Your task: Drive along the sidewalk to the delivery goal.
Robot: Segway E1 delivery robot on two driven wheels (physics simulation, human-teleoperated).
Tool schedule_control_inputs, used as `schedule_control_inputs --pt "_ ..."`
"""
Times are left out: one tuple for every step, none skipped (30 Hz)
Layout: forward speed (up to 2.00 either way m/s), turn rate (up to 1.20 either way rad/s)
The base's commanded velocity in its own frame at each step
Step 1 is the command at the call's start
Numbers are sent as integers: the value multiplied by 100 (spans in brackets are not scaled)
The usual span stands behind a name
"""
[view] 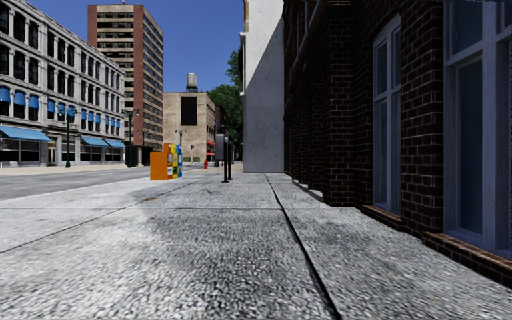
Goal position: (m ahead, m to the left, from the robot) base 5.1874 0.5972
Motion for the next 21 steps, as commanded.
schedule_control_inputs --pt "200 36" --pt "200 34" --pt "200 34" --pt "200 16" --pt "200 0" --pt "200 0" --pt "200 0" --pt "200 0" --pt "200 0" --pt "200 0" --pt "200 0" --pt "200 0" --pt "200 0" --pt "200 0" --pt "200 0" --pt "200 0" --pt "200 0" --pt "200 0" --pt "200 0" --pt "200 0" --pt "200 0"
